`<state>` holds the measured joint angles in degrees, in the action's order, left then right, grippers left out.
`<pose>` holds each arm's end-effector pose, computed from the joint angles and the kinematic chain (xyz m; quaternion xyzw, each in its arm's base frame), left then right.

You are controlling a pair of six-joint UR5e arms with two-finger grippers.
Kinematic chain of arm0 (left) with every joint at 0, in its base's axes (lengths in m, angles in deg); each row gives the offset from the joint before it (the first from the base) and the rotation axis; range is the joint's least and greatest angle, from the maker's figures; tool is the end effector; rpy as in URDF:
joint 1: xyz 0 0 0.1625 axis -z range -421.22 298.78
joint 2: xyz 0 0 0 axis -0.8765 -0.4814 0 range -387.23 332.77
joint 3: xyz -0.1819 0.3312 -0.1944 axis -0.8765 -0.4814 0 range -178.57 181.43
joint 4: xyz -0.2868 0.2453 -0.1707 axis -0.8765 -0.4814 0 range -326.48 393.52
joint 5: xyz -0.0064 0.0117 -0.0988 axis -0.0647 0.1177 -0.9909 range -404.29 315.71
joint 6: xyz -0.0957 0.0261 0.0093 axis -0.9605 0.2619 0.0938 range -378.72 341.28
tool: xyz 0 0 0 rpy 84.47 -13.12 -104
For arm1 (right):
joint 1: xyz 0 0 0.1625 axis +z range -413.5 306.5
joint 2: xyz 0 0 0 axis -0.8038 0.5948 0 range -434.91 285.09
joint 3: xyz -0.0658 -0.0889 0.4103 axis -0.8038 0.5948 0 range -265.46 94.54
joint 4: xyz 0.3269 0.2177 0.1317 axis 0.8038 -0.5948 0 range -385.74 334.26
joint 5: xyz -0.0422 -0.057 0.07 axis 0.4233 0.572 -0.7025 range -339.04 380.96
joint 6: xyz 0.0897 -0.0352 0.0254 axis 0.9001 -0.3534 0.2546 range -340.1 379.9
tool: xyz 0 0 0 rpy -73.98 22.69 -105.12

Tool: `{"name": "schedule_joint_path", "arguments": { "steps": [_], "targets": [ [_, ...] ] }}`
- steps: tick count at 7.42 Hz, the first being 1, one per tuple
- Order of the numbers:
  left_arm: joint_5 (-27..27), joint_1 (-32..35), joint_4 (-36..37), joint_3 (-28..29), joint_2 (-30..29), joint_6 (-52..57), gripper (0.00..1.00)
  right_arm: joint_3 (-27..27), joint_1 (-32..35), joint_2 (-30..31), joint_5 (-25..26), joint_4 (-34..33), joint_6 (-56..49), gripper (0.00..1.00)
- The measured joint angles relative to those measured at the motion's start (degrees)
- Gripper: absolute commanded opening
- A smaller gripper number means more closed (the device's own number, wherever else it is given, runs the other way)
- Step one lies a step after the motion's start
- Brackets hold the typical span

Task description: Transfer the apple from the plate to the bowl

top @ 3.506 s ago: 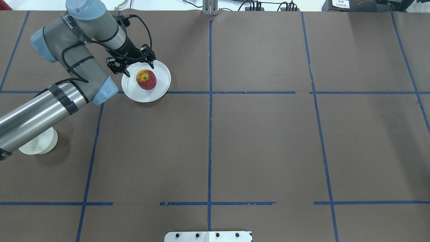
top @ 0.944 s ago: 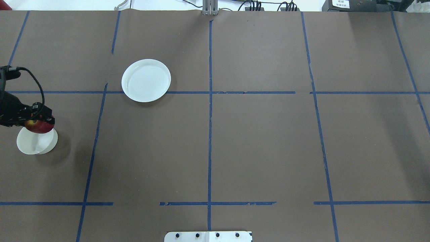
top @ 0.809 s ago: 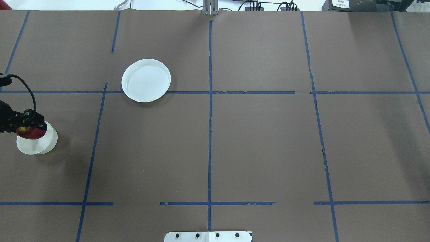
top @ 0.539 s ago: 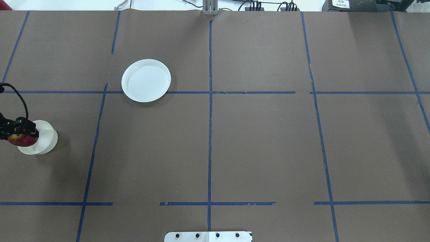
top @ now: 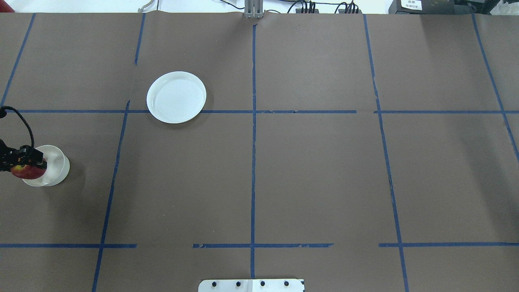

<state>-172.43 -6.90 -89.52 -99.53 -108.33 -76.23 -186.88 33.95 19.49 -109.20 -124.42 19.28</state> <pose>0.2059 -0.4097 0.5750 -0.0305 0.4211 -0.0739 0.9035 0.0487 -0.4567 0.6173 -0.0194 -0.3430 -0.0210 0.9389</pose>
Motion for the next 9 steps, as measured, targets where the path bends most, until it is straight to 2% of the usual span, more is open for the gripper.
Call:
{"name": "schedule_joint_path", "arguments": {
  "steps": [3, 4, 5, 6, 7, 9],
  "targets": [
    [0.0, -1.1, -0.2, 1.7, -1.8, -0.1, 0.0, 0.0, 0.0, 0.0, 0.0, 0.0, 0.0, 1.0],
    [0.0, -1.5, -0.3, 2.4, -2.2, -0.1, 0.27, 0.0, 0.0, 0.0, 0.0, 0.0, 0.0, 1.0],
    [0.0, -1.8, -0.3, 2.8, -2.4, -0.1, 0.64, 0.1, 0.0, 0.0, 0.0, 0.0, 0.0, 1.0],
    [0.0, -2.0, -0.3, 3.1, -2.5, -0.1, 0.88, 0.1, 0.0, 0.0, 0.0, 0.0, 0.0, 1.0],
    [0.0, -2.2, -0.3, 3.3, -2.6, 0.0, 0.99, 0.1, 0.0, 0.0, 0.0, 0.0, 0.0, 1.0],
    [0.0, -2.2, -0.3, 3.2, -2.6, 0.1, 1.0, 0.0, 0.0, 0.0, 0.0, 0.0, 0.0, 1.0]
  ]
}}
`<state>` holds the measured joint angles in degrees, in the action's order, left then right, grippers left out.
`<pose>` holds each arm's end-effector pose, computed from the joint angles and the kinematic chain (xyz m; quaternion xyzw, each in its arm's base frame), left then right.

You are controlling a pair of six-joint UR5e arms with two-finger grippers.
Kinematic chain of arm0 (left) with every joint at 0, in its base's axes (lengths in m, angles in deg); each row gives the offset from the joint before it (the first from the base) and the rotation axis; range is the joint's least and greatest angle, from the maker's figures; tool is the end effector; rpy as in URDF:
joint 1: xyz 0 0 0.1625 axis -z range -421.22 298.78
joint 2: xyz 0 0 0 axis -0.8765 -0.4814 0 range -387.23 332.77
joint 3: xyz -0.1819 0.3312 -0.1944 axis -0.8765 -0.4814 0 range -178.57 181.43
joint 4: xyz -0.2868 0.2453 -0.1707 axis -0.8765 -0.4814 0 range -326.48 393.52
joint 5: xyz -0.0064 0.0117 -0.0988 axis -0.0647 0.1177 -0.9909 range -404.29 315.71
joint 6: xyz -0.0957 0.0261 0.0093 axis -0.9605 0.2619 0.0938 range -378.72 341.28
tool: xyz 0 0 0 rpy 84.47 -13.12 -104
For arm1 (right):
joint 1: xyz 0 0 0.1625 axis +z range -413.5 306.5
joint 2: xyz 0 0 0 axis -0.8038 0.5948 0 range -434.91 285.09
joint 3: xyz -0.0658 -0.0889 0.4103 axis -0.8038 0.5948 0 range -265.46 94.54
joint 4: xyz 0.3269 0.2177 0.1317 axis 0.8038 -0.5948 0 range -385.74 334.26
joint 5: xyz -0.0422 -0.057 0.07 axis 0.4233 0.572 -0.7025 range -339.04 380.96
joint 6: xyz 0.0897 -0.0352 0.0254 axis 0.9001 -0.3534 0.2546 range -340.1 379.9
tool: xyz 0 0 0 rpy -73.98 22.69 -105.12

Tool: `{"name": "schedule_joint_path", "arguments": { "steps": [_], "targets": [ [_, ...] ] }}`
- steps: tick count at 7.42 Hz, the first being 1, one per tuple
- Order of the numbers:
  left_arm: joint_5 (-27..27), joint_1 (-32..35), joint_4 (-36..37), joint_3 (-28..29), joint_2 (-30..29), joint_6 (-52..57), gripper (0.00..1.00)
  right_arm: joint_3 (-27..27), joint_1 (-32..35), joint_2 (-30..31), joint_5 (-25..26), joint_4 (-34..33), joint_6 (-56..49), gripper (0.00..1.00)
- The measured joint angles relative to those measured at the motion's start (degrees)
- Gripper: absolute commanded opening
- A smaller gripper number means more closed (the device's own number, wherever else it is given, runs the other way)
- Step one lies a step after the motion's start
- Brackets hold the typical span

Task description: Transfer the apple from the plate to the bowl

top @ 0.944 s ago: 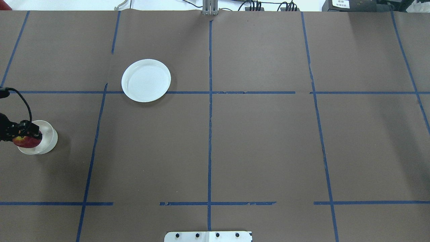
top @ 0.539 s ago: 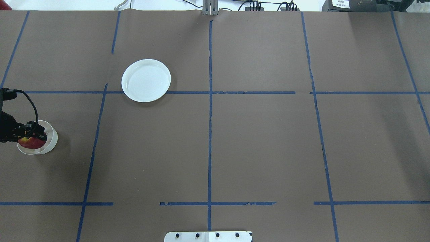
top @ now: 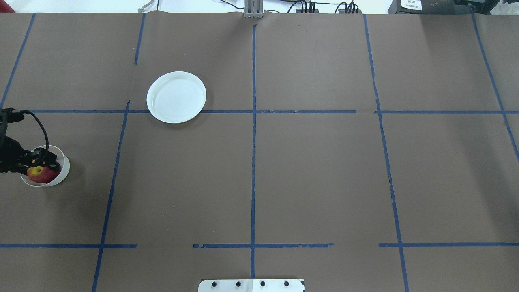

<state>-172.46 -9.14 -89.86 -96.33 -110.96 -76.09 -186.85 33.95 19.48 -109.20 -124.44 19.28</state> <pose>0.2337 -0.4167 0.5820 -0.0398 0.4194 -0.0558 0.9052 0.0487 -0.4567 0.6175 -0.0197 -0.3430 -0.0209 0.9389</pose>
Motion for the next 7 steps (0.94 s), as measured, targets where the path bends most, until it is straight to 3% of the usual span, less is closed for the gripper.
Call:
{"name": "schedule_joint_path", "arguments": {
  "steps": [2, 4, 5, 7],
  "targets": [
    [-0.1, 0.4, 0.4, -3.1, 0.6, -0.1, 1.0, 0.0, 0.0, 0.0, 0.0, 0.0, 0.0, 1.0],
    [-0.6, 3.6, 3.4, -11.1, 3.0, 0.4, 1.0, 0.0, 0.0, 0.0, 0.0, 0.0, 0.0, 1.0],
    [-1.5, 8.2, 7.2, -14.3, 3.5, 4.3, 1.0, 0.0, 0.0, 0.0, 0.0, 0.0, 0.0, 1.0],
    [-4.9, 22.4, 18.7, -15.7, 2.7, 25.2, 1.0, 0.0, 0.0, 0.0, 0.0, 0.0, 0.0, 1.0]
  ]
}}
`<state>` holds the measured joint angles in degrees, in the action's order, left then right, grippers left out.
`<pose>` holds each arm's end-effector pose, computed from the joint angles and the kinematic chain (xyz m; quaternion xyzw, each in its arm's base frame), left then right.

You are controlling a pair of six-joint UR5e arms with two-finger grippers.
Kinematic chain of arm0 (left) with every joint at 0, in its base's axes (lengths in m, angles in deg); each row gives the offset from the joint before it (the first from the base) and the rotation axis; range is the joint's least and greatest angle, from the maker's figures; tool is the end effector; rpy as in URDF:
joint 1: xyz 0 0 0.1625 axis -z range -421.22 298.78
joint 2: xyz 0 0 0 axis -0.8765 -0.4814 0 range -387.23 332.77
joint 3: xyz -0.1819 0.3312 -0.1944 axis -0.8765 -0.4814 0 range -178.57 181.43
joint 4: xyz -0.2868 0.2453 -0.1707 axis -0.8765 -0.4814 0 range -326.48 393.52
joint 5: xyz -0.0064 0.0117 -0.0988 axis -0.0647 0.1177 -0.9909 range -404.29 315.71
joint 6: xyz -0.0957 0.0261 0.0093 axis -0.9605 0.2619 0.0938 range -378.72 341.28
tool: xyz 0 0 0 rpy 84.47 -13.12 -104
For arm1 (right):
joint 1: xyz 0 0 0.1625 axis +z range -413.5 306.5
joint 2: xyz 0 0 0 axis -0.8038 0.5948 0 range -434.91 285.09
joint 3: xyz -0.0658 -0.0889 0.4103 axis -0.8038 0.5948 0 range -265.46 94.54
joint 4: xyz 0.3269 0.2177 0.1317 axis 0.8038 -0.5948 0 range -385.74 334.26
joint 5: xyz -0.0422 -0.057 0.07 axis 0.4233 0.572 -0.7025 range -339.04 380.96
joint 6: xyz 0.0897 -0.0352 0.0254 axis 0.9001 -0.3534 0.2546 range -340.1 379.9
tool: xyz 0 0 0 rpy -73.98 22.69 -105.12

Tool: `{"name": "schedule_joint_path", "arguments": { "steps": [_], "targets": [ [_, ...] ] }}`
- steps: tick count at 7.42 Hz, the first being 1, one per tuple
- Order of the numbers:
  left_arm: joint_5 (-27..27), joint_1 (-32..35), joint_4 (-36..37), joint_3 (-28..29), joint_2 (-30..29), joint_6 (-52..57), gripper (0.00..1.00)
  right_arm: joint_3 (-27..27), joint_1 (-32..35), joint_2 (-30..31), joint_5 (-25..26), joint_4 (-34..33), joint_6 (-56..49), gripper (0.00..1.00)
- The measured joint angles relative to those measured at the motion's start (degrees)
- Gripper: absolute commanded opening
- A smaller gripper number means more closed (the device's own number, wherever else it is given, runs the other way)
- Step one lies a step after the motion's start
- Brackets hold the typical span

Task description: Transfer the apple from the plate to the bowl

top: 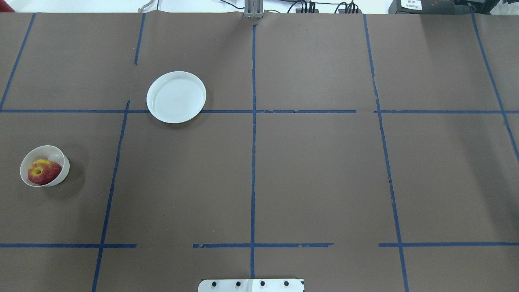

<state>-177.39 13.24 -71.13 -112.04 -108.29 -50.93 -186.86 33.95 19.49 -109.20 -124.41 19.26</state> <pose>0.0540 -0.4377 0.4988 0.0703 0.4198 -0.0390 0.9040 0.0487 -0.4567 0.6175 -0.0194 -0.3430 -0.0211 0.9389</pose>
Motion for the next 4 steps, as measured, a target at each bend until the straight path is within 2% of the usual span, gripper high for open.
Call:
{"name": "schedule_joint_path", "arguments": {
  "steps": [2, 4],
  "targets": [
    [-1.4, 13.3, 9.9, 7.1, -5.3, 20.3, 1.0, 0.0, 0.0, 0.0, 0.0, 0.0, 0.0, 1.0],
    [-3.5, 19.2, 13.9, 15.8, -10.6, 29.8, 1.0, 0.0, 0.0, 0.0, 0.0, 0.0, 0.0, 1.0]
  ]
}}
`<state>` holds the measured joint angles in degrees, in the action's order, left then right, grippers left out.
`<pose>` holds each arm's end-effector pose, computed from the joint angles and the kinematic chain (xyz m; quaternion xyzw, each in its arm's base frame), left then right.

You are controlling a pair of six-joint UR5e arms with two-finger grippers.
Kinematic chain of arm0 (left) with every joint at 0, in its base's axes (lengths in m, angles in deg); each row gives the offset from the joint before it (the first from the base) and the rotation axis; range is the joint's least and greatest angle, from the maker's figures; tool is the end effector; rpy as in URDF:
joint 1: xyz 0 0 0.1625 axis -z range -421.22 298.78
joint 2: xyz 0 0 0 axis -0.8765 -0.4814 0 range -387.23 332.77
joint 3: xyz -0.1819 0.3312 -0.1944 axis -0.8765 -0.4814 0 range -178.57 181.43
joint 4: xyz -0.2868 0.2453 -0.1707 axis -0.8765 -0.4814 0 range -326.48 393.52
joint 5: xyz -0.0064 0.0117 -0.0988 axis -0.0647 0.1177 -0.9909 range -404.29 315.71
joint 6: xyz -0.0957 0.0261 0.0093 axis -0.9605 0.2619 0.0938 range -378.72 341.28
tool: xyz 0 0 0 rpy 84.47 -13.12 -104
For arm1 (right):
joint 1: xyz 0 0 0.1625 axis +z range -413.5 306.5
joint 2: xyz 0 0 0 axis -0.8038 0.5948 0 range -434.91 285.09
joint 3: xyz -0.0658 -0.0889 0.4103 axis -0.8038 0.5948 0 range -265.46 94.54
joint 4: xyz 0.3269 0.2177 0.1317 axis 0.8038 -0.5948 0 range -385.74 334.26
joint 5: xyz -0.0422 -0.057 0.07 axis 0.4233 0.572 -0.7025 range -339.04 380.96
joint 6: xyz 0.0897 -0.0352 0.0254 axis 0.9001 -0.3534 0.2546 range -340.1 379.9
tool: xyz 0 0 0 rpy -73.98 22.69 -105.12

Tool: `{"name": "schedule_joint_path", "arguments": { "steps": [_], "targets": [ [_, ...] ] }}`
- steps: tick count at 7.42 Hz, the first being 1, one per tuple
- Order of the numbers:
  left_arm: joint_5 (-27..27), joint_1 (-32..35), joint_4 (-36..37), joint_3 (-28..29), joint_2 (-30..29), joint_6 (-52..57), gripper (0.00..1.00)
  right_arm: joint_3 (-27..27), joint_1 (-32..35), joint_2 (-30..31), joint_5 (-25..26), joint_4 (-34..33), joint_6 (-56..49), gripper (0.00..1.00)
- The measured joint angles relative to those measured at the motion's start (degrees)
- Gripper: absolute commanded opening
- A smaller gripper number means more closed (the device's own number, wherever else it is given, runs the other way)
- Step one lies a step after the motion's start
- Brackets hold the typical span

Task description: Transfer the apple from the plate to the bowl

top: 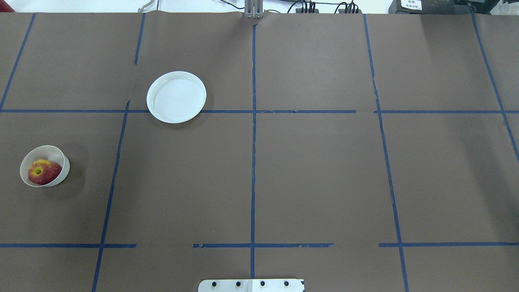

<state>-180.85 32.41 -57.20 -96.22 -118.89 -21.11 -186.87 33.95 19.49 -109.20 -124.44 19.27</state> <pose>-0.0931 -0.5046 0.5740 0.0845 0.3928 -0.0136 0.9156 0.0487 -0.4567 0.6174 -0.0196 -0.3430 -0.0210 0.9389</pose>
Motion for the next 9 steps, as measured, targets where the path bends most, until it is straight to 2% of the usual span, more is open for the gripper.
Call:
{"name": "schedule_joint_path", "arguments": {
  "steps": [3, 5, 7, 9],
  "targets": [
    [-0.8, 2.5, -1.2, 7.8, -1.4, 6.4, 1.0, 0.0, 0.0, 0.0, 0.0, 0.0, 0.0, 1.0],
    [-0.8, 3.1, -3.0, 11.0, -2.3, 8.0, 1.0, 0.0, 0.0, 0.0, 0.0, 0.0, 0.0, 1.0],
    [-0.9, 3.3, -3.2, 11.5, -2.6, 8.2, 1.0, 0.1, 0.0, 0.0, 0.0, 0.0, 0.0, 1.0],
    [-0.8, 3.3, -2.7, 9.2, -1.5, 8.1, 1.0, 0.0, 0.0, 0.0, 0.0, 0.0, 0.0, 1.0]
  ]
}}
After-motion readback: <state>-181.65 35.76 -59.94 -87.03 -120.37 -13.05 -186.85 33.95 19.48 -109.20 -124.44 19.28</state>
